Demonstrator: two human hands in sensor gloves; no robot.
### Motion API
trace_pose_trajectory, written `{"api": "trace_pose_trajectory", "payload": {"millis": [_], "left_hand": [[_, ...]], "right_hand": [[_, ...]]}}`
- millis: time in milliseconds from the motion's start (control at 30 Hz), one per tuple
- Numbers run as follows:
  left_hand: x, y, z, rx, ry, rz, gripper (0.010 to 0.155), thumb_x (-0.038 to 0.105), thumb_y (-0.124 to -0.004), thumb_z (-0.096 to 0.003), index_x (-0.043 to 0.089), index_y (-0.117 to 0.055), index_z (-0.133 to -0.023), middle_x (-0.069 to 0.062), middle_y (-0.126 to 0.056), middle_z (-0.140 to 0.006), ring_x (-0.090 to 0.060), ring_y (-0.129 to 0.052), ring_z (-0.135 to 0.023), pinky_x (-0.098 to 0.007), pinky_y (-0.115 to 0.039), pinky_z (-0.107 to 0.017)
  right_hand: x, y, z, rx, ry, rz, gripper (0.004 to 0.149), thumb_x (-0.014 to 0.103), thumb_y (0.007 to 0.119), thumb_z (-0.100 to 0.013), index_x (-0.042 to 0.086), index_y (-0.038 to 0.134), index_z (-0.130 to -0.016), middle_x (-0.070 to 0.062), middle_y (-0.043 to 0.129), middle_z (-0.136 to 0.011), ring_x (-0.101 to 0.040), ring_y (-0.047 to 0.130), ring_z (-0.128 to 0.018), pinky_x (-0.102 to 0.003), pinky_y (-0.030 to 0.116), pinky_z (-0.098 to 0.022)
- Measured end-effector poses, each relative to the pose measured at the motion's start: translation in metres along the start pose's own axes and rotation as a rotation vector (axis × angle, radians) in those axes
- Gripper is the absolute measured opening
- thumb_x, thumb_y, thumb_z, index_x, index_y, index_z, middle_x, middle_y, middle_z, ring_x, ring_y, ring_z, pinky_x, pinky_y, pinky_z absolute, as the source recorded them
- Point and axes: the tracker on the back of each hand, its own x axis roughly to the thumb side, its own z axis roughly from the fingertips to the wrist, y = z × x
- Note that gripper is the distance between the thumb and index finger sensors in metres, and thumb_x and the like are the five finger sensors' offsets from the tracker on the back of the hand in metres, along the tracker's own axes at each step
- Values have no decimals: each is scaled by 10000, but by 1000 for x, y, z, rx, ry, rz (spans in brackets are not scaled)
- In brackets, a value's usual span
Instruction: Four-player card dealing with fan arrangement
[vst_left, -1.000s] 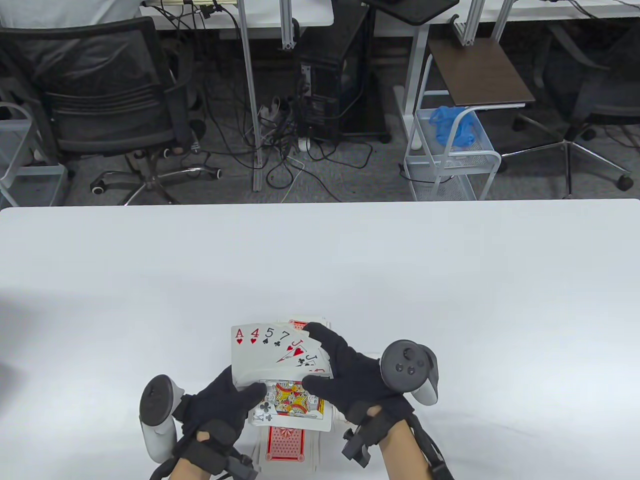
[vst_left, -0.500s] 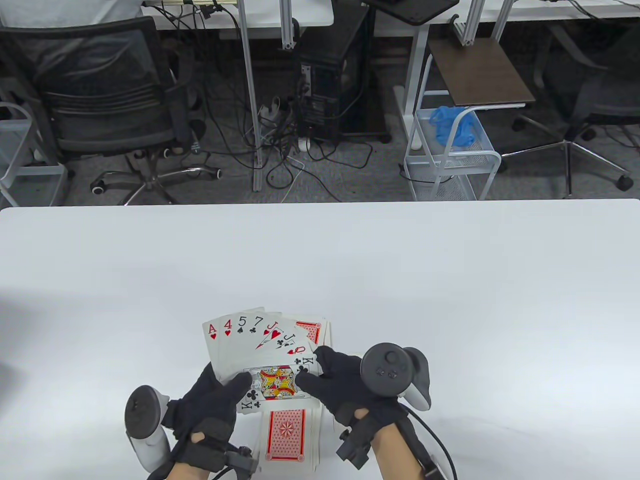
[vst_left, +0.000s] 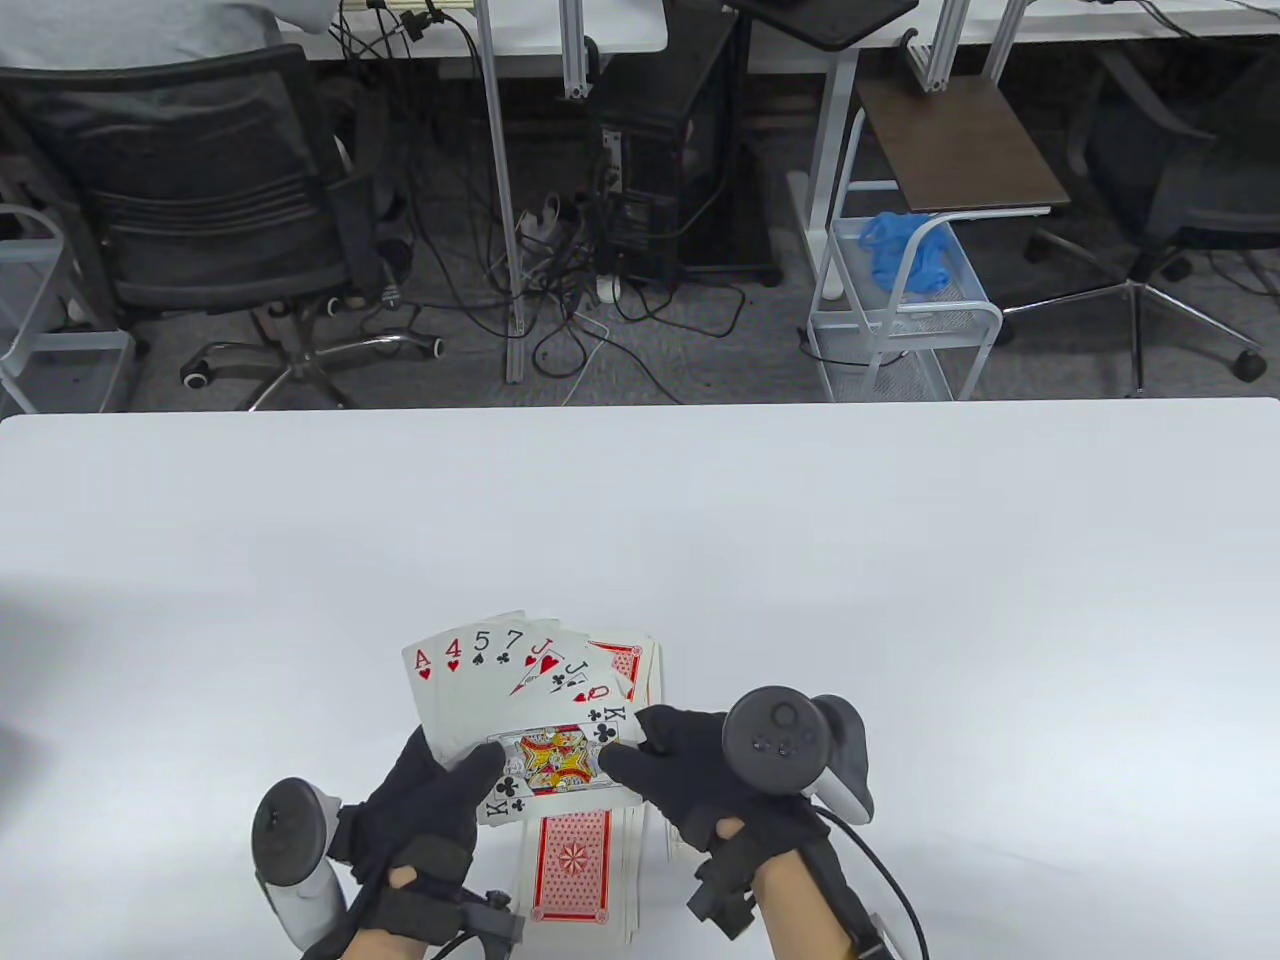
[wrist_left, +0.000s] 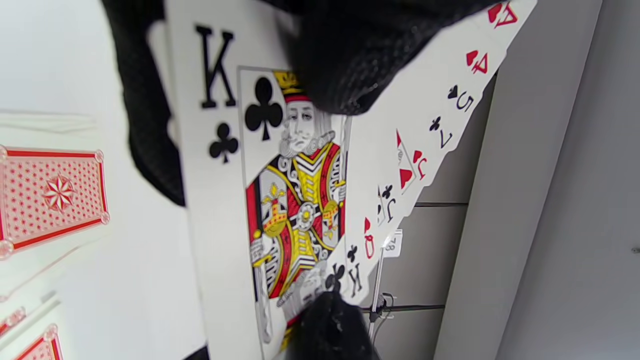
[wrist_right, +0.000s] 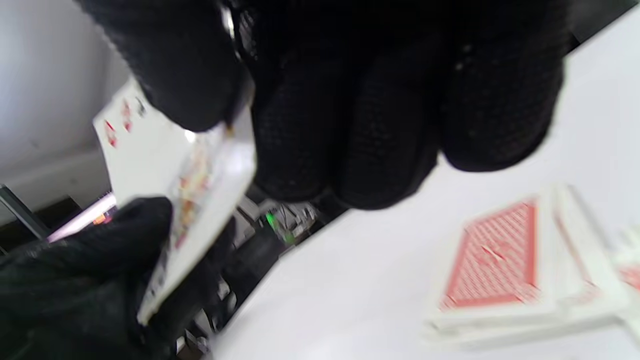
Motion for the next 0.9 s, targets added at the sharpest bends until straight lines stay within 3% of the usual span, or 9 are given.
{"api": "trace_pose_trajectory", "payload": {"millis": [133, 433, 600, 800, 867, 900], "left_hand": [[0, 4, -1, 14, -4, -21, 444, 265, -864, -482, 193, -831, -919, -71, -1060, -810, -296, -1201, -591, -354, -1073, -378], [-2, 4, 0, 31, 14, -28, 443, 265, -864, -484, 188, -831, -919, -75, -1059, -809, -298, -1205, -581, -352, -1075, -371], [0, 6, 0, 39, 5, -43, 443, 263, -865, -482, 181, -835, -916, -80, -1062, -804, -301, -1207, -574, -354, -1076, -364], [-3, 3, -1, -15, -1, 32, 443, 265, -867, -480, 185, -838, -915, -79, -1065, -800, -303, -1209, -563, -349, -1077, -361], [-5, 2, 0, 1, 24, 54, 442, 266, -867, -482, 188, -836, -916, -77, -1061, -804, -298, -1208, -569, -347, -1077, -363], [-6, 4, 0, 18, 29, 35, 442, 268, -866, -481, 190, -836, -915, -74, -1064, -802, -296, -1209, -568, -344, -1078, -362]], "right_hand": [[22, -2, 4, -125, -35, 285, 411, 425, 875, -509, 88, 996, -710, -23, 1106, -488, -274, 1111, -418, -539, 917, -358], [28, 0, 11, -269, -46, 371, 408, 456, 878, -492, 94, 1022, -614, 6, 1096, -380, -249, 1105, -332, -530, 918, -325], [37, 0, 13, -327, -127, 447, 402, 457, 887, -485, 102, 1019, -621, 12, 1096, -390, -243, 1103, -339, -521, 918, -332], [28, 1, 15, -405, -85, 465, 413, 458, 858, -499, 107, 1001, -665, 8, 1086, -435, -245, 1094, -370, -521, 912, -348], [23, 2, 13, -382, -27, 397, 443, 466, 813, -531, 92, 1002, -674, -14, 1093, -444, -268, 1096, -379, -539, 907, -347], [19, 2, 9, -226, 28, 298, 464, 463, 816, -542, 71, 995, -713, -43, 1100, -490, -296, 1095, -418, -558, 895, -371]]}}
